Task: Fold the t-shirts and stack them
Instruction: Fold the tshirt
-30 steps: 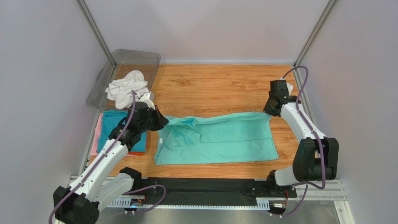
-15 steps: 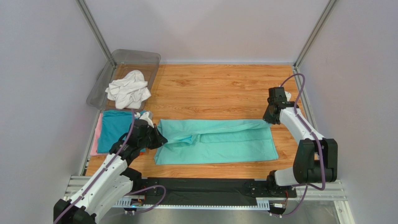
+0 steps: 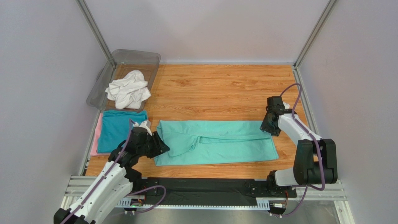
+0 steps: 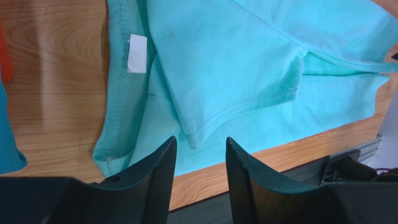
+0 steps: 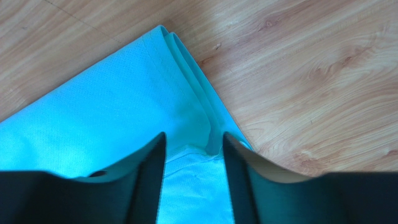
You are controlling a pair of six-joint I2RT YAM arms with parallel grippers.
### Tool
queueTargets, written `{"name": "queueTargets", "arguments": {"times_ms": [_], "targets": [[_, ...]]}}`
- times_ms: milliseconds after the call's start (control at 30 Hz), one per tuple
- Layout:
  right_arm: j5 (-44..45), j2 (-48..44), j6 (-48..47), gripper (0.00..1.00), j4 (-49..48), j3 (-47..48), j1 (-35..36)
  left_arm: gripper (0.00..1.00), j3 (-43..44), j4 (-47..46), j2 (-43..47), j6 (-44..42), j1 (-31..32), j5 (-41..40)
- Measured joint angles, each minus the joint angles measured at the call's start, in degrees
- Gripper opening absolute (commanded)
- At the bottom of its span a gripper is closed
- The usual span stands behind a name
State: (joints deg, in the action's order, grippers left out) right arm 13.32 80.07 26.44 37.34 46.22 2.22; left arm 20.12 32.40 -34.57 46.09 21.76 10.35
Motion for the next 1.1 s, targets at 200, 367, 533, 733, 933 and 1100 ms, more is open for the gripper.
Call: {"name": "queueTargets", "arguments": {"times_ms": [200,367,533,733,933,1100], "targets": [[-1.7,-5.9,0.2,1.00,1.6,-0.2,0.0,1.00,0.4,3.3,6.7,1.3,0.0,0.6],[-8.5,-14.0,-0.9,1.00,1.4,-0.2,0.0,1.00,4.9,3.3,4.3,1.1,0.0,1.9],[-20.5,-14.8,-1.0,1.00,-2.8,-0.5,0.3,1.00,6.7,-4.2,-7.0,1.2,1.9,5.2],[-25.9,-5.6,-1.0,1.00,-7.5,-0.5,2.9,1.00,10.2,-11.8,-26.8,1.1,6.3,6.6],[-26.4,1.1,-1.3,1.00,-9.3,-1.8,3.4,1.00,17.3,-13.0,-42.2,0.3,6.3,3.4],[-27.3,0.5,-1.3,1.00,-11.0,-5.6,3.4,1.00,24.3,-11.8,-50.2,-0.7,5.7,0.3]]}}
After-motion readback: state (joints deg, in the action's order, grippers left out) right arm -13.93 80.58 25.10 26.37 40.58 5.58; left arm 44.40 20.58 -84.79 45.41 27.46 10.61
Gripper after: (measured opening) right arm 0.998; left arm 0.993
